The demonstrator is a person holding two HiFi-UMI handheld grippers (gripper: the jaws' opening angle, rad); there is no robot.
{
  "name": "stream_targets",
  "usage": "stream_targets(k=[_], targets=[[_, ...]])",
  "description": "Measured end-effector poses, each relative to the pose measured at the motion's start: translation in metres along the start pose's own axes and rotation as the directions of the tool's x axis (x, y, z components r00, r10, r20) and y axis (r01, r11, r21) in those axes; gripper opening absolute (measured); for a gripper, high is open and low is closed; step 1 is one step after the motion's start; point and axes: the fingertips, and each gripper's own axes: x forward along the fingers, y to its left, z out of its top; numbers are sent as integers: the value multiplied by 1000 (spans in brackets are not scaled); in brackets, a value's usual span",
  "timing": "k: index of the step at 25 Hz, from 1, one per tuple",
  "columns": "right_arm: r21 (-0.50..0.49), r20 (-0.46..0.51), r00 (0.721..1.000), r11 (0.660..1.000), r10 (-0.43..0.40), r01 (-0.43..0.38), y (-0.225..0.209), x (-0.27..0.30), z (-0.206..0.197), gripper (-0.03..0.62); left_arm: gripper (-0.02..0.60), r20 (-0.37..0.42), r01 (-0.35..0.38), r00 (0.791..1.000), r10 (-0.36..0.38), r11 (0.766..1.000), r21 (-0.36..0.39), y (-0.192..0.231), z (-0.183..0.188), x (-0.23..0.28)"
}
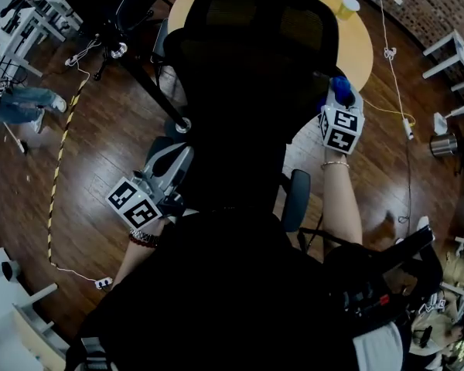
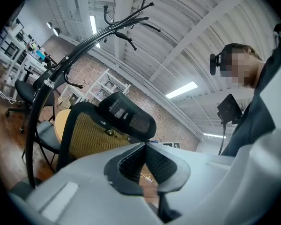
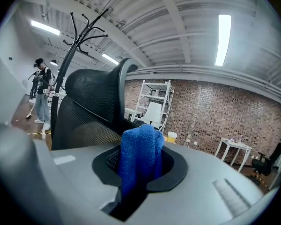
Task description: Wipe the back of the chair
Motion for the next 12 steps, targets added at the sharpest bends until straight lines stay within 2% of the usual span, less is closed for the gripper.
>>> stream_targets(k=[5, 7, 8, 9, 10, 11, 12], targets=[[28, -44, 998, 998, 54, -53, 19, -1, -2, 75, 5, -1, 14, 1000, -14, 1000, -21, 21, 11, -5], [101, -45, 985, 982, 167, -162, 46, -5, -2, 75, 5, -22, 32, 999, -32, 999, -9, 24, 9, 2], [158, -25, 965, 955, 260, -253, 66, -11, 2, 75, 5, -49, 48, 998, -48, 999, 13, 24, 4, 7], [222, 15, 931, 907, 364, -358, 91, -22, 11, 75, 5, -86, 71, 994, -66, 996, 47, 23, -2, 15], [283, 75, 882, 838, 465, -466, 117, -36, 25, 74, 5, -129, 103, 987, -91, 991, 90, 20, -8, 24], [332, 146, 823, 757, 549, -563, 141, -52, 44, 74, 7, -172, 149, 977, -125, 980, 135, 14, -13, 35], [363, 217, 759, 671, 614, -646, 163, -70, 66, 74, 67, -211, 206, 963, -168, 963, 173, 6, -16, 46]])
